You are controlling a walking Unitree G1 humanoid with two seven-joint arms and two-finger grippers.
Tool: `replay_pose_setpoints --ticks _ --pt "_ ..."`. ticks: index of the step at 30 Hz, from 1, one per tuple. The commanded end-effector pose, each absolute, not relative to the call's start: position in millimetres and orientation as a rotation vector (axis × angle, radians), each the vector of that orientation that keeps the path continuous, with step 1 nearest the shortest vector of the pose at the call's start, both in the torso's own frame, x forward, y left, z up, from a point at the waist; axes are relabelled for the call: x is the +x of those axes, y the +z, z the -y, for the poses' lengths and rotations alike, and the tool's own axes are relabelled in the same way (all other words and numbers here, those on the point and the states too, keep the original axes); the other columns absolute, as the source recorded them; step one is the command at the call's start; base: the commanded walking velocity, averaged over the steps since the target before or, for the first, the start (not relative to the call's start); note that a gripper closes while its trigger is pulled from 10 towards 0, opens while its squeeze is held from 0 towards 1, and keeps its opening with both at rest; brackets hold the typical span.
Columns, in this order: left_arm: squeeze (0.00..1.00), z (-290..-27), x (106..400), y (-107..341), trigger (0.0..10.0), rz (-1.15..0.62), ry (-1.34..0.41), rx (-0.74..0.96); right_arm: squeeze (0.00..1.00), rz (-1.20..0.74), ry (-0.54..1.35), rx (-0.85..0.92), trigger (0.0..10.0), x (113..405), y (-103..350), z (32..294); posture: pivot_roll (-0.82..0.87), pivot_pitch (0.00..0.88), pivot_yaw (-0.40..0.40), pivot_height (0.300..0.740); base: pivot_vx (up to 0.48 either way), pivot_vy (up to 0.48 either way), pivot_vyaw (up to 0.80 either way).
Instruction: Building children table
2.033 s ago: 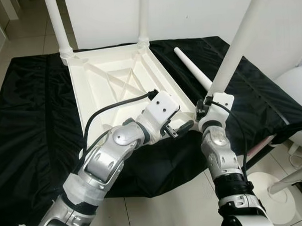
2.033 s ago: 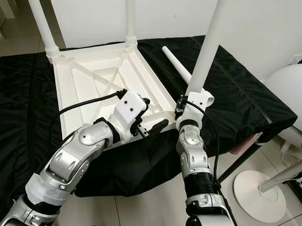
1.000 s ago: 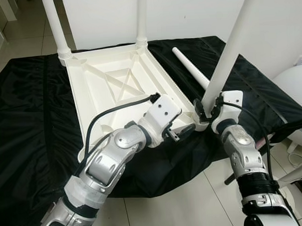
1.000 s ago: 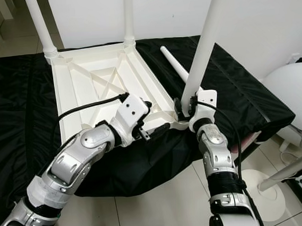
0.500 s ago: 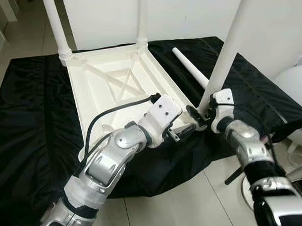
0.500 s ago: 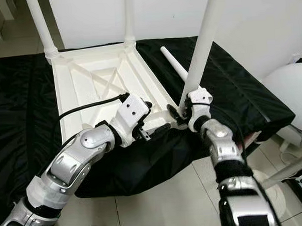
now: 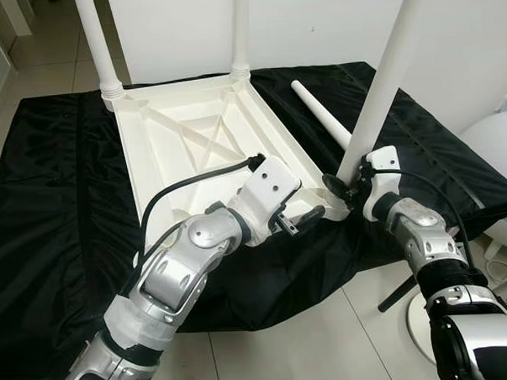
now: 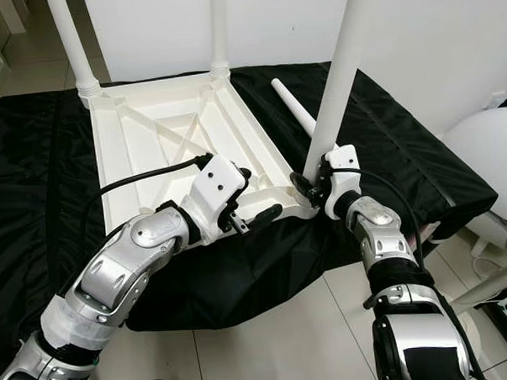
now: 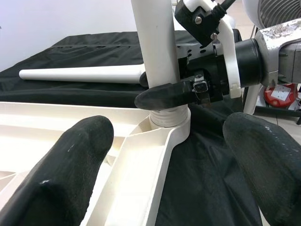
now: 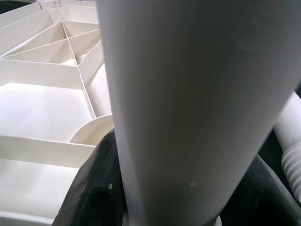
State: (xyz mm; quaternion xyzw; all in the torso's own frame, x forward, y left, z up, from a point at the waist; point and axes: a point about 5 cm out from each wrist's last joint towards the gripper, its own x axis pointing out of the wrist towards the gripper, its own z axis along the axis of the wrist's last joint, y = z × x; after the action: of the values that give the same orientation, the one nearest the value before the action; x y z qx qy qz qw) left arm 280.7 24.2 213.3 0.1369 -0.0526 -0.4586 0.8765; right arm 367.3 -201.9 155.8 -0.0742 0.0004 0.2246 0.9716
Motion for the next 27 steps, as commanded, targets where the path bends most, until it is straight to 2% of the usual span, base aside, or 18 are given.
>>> replay_pose_setpoints --ticks 1,17,19,22,24,27 --pt "0.0 -22.9 280.1 214.3 10.0 0.1 -1.0 0.301 0.0 -0.068 0.434 -0.152 10.0 363.0 137.3 204.3 0.03 0.07 -0.017 0.74 0.0 0.0 0.0" --pt "0.0 -22.4 280.8 214.1 10.0 0.099 -1.008 0.304 0.0 -0.049 0.144 0.007 10.0 365.0 134.5 192.4 0.02 0.064 -0.007 0.74 0.0 0.0 0.0" --pt "0.0 -22.0 280.5 213.5 10.0 0.099 -1.011 0.305 0.0 -0.03 -0.031 0.094 10.0 362.8 134.8 179.3 0.02 0.057 -0.01 0.74 0.0 0.0 0.0" --pt "0.0 -22.0 280.5 213.5 10.0 0.099 -1.011 0.305 0.0 -0.03 -0.031 0.094 10.0 362.8 134.8 179.3 0.02 0.057 -0.01 0.74 0.0 0.0 0.0" --pt "0.0 -21.9 280.3 212.8 10.0 0.098 -1.014 0.306 0.0 -0.002 -0.216 0.176 10.0 356.6 136.7 162.8 0.02 0.05 -0.011 0.74 0.0 0.0 0.0" --pt "0.0 -22.0 280.3 212.4 10.0 0.097 -1.014 0.306 0.0 0.002 -0.284 0.224 10.0 353.6 136.8 155.4 0.02 0.044 -0.01 0.74 0.0 0.0 0.0"
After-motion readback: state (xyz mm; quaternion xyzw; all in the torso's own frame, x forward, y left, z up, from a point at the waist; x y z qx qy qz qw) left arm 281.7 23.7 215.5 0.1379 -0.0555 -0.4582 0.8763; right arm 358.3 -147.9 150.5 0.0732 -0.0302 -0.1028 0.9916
